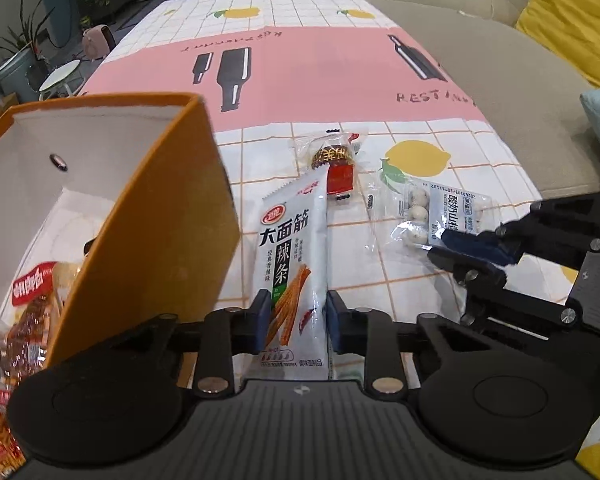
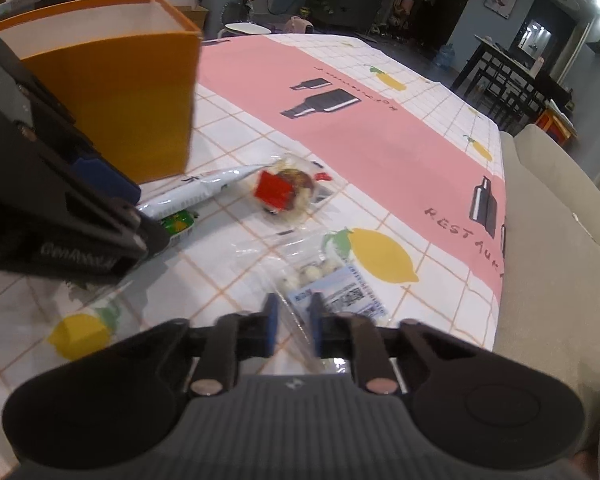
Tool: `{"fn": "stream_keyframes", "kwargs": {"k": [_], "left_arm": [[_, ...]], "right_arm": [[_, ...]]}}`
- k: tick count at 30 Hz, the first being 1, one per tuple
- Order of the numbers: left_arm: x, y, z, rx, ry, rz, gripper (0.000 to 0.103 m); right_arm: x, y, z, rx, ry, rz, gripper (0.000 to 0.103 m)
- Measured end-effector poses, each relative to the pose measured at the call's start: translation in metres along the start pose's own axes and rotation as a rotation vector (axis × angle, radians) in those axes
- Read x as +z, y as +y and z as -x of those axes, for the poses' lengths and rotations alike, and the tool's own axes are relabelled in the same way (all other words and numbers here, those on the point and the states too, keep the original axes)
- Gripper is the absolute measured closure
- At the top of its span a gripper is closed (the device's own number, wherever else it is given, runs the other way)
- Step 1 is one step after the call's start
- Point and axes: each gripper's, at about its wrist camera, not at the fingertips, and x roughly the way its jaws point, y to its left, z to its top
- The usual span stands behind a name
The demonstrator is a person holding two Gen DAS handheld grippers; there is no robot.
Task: Organize snacks
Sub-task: 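Grasp the green sausage stick with the left tool while the right tool grasps the clear quail-egg packet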
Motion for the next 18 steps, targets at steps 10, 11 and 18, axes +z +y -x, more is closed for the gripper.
{"fn": "stream_keyframes", "kwargs": {"k": [10, 11, 18], "left_arm": [[-0.028, 0.012, 0.023, -0.109, -0.035, 0.014, 0.081], [-0.03, 0.015, 0.025, -0.122, -0.039, 0.024, 0.081], [-0.024, 0.021, 0.021, -0.126, -0.026, 0.079, 0.056]], "right_arm": [[-0.014, 0.013, 0.027, 0.086, 0.018, -0.039, 0.103], [-0.013, 0.013, 0.029, 0.084, 0.007, -0.037, 0.103], [-0.008, -0.008, 0.019, 0.029, -0.045, -0.051, 0.052]]}}
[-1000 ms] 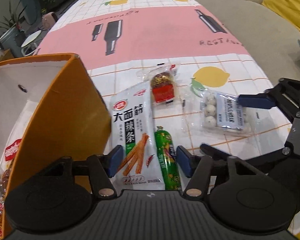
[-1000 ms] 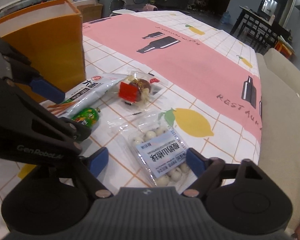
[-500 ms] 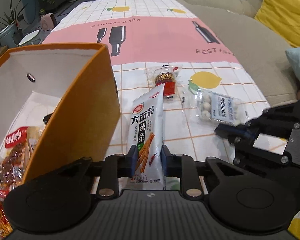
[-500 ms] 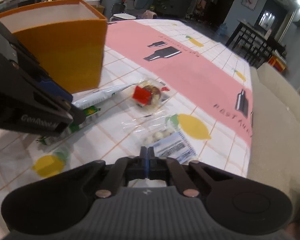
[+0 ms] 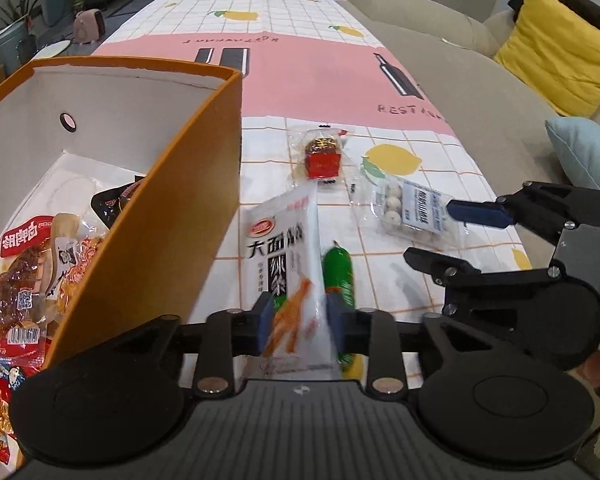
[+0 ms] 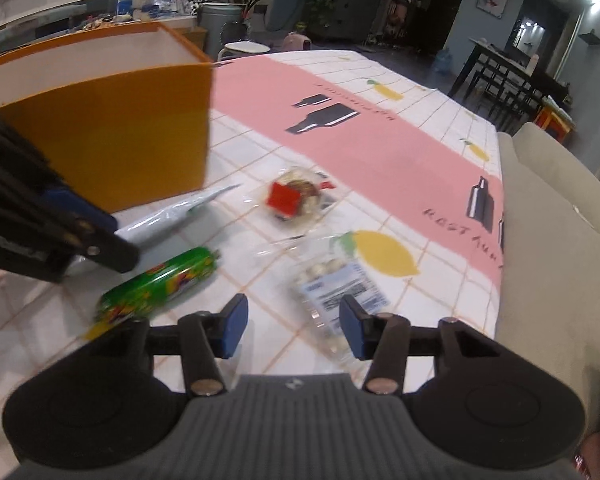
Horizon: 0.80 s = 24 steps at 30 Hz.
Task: Organize snacks
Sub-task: 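Grasp the green sausage stick with the left tool while the right tool grasps the clear quail-egg packet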
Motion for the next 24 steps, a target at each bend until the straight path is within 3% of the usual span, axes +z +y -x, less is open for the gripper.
{"fn": "stream_keyframes", "kwargs": {"k": [4, 8, 13, 17, 24], "left_arm": [[0.008, -0.003, -0.011, 0.01, 0.04, 0.017, 0.04], [0.013, -0.009, -0.023, 0.035, 0.09, 0.042, 0.031], [0.017, -0.02, -0.03, 0.064, 0.092, 0.026, 0.022], [0.016, -0.019, -0.023, 0.022, 0.066, 0.059, 0.022], [0.009, -0.021, -0.012, -0.079, 0.058, 0.082, 0.033]], "right_arm": [[0.0, -0.013, -0.014, -0.011, -0.008, 0.037, 0.022], [0.001, -0.026, -0.028, 0.018, -0.003, 0.066, 0.014], [0.0, -0.038, -0.046, 0.039, 0.027, -0.003, 0.013], [-0.002, -0.049, -0.051, 0.081, 0.038, -0.112, 0.022], [-0.001, -0.038, -0.041, 0.102, 0.104, -0.1, 0.027]]}}
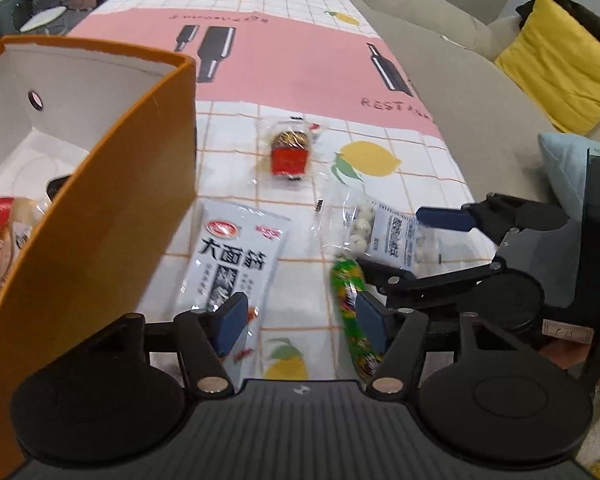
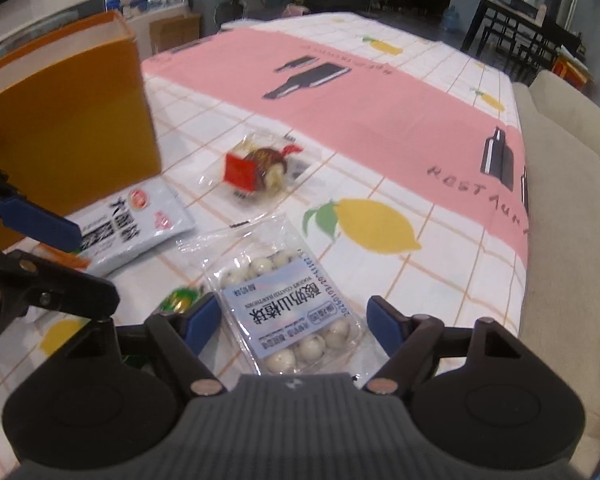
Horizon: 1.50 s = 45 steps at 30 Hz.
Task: Organize snacks
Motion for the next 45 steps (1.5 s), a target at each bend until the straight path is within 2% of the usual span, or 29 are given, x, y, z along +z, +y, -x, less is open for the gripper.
{"fn": "stream_keyframes", "kwargs": {"k": [5, 8, 12, 14, 17, 18, 22, 25, 26, 27, 30, 34, 38, 45], "left_arm": [[-0.007, -0.002, -0.002, -0.059, 0.024, 0.032, 0.04], [-0.009, -0.002, -0.005, -0.093, 0.049, 0.071, 0.043], [-0.005, -0.003, -0.011, -0.097, 0.056, 0.112, 0.043], [-0.001, -0.005, -0.016, -0.09, 0.059, 0.123, 0.043], [0.004, -0.014, -0.024, -0.052, 0.08, 0.098, 0.044], [0.005, -0.017, -0.027, -0.033, 0.089, 0.089, 0.048], [0.007, -0.022, -0.033, -0.002, 0.105, 0.078, 0.052], [0.009, -0.023, -0.034, 0.002, 0.112, 0.066, 0.058], [0.009, -0.023, -0.034, -0.004, 0.12, 0.058, 0.063], [0.01, -0.024, -0.034, -0.012, 0.13, 0.05, 0.07], [0.009, -0.023, -0.034, -0.019, 0.161, 0.038, 0.078], [0.006, -0.021, -0.031, -0.006, 0.154, 0.003, 0.078], [0.007, -0.023, -0.031, -0.002, 0.159, -0.021, 0.079], [0.0, -0.016, -0.025, -0.023, 0.141, 0.003, 0.079]], "right_arm": [[-0.007, 0.003, 0.011, -0.028, 0.104, -0.104, 0.032], [-0.015, 0.003, 0.019, -0.009, 0.168, -0.176, 0.033], [-0.026, 0.011, 0.03, -0.003, 0.218, -0.167, 0.032], [-0.031, 0.012, 0.034, 0.0, 0.21, -0.156, 0.032], [-0.031, 0.009, 0.037, -0.032, 0.15, -0.134, 0.032], [-0.03, 0.007, 0.037, -0.029, 0.128, -0.132, 0.032], [-0.028, 0.008, 0.032, 0.001, 0.082, -0.096, 0.032], [-0.025, 0.013, 0.026, -0.018, 0.052, -0.035, 0.032], [-0.024, 0.013, 0.025, -0.018, 0.046, -0.03, 0.032], [-0.023, 0.011, 0.024, -0.016, 0.039, -0.031, 0.032], [-0.022, 0.006, 0.021, 0.001, 0.034, -0.06, 0.033], [-0.023, 0.007, 0.021, 0.021, 0.041, -0.076, 0.044], [-0.024, 0.012, 0.021, 0.018, 0.043, -0.077, 0.046], [-0.026, 0.018, 0.026, 0.007, 0.071, -0.112, 0.047]]}}
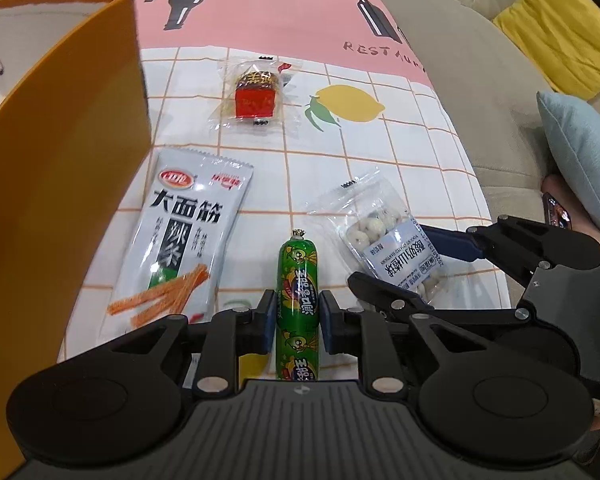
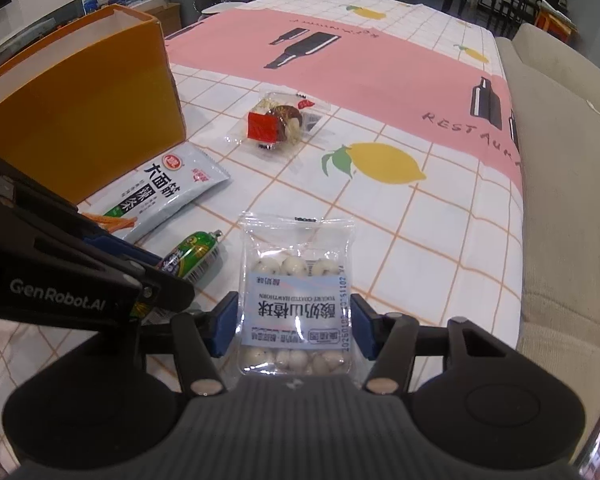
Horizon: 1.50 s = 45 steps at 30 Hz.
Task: Organize snacks
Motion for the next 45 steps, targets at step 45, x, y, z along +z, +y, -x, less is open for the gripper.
{"fn": "stream_keyframes", "kwargs": {"k": [45], "left_arm": [[-0.014, 0.12, 0.231, 0.017, -0.352, 0.075, 0.079]], "right_arm": [[0.061, 0.162, 0.143, 0.103, -0.248, 0.037, 0.05]]}}
